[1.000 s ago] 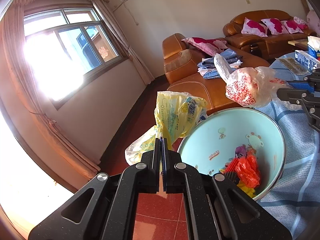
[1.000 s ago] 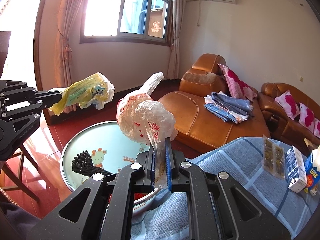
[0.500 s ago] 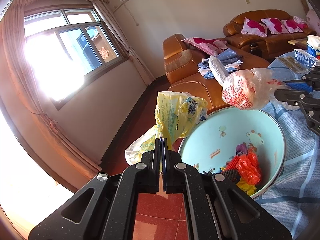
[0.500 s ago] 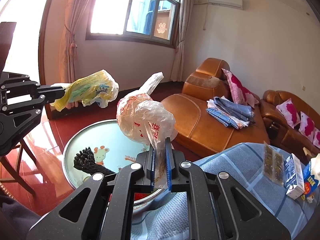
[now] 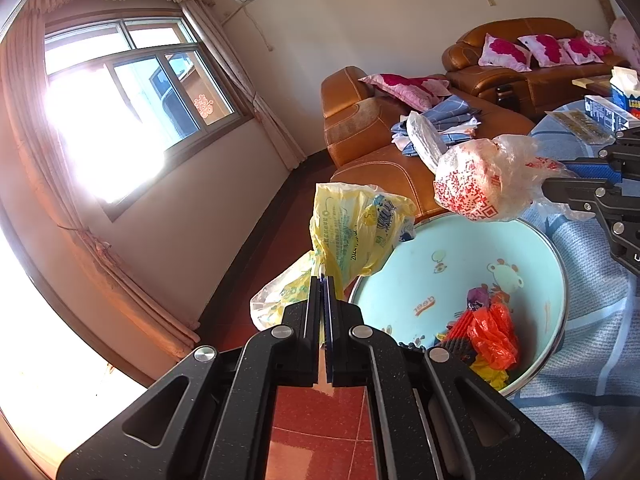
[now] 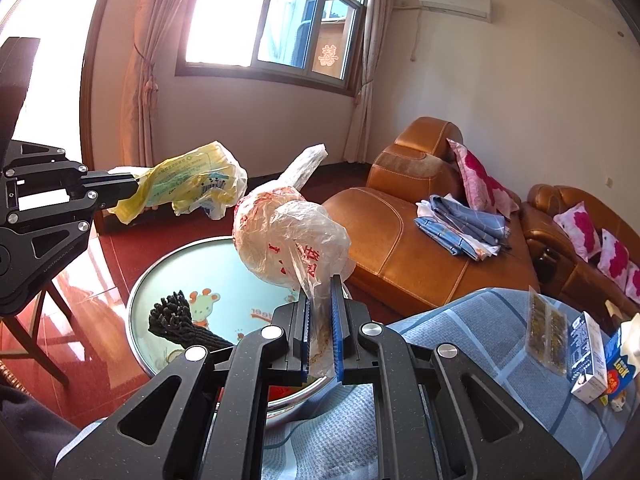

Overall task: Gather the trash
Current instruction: 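Hold the clear bag and yellow-green bag above the bin with both grippers, then open both grippers to drop the two plastic bags into the bin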

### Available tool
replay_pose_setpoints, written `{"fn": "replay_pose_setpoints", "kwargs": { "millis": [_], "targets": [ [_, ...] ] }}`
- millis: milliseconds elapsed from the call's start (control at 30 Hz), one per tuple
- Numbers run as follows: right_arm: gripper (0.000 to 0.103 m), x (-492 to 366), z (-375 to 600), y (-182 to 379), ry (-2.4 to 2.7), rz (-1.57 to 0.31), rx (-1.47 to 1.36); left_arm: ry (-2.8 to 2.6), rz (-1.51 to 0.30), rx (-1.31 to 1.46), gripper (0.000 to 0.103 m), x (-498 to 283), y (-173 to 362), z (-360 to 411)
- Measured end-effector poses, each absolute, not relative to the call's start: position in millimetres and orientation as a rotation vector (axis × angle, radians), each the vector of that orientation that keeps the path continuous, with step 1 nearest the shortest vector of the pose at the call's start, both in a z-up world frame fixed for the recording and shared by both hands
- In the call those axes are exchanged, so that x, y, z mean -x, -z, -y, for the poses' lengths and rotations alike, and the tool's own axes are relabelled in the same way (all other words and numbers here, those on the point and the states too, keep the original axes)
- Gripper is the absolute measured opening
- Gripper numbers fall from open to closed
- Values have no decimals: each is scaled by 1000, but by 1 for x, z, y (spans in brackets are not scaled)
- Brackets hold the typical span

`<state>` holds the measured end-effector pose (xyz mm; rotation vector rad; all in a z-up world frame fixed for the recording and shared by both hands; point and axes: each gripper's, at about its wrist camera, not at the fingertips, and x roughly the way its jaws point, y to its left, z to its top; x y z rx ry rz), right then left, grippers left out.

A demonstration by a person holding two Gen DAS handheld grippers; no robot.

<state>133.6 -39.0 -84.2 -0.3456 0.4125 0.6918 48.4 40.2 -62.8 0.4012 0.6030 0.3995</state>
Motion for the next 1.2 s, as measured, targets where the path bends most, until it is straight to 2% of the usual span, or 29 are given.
{"fn": "replay_pose_setpoints", "kwargs": {
  "millis": [733,800,833,900,933,967,1067,1100,1167,1200],
  "targets": [
    [10,-132,35,87,-691,-427,357,-371,-612,-383,1,-57,68,-43],
    [10,-131,35,87,-691,-429,363,-359,-613,-381,5,-58,69,-43],
    [11,-131,35,87,-690,-430,364,-362,-607,-380,6,-59,69,-43],
    [20,-132,36,87,-686,-428,360,-352,-608,-377,7,-60,69,-42],
    [23,-132,38,85,-684,-425,353,-353,-609,-377,10,-60,69,-42],
    [24,-132,39,85,-682,-423,346,-354,-609,-374,19,-60,70,-42],
    [32,-133,44,83,-669,-414,328,-356,-603,-367,27,-59,69,-43],
    [38,-133,46,82,-665,-409,323,-356,-601,-364,31,-59,69,-44],
    [47,-130,51,80,-661,-386,307,-366,-584,-349,60,-56,66,-46],
    [48,-129,54,79,-654,-373,296,-365,-575,-337,60,-55,64,-47]
  ]
}}
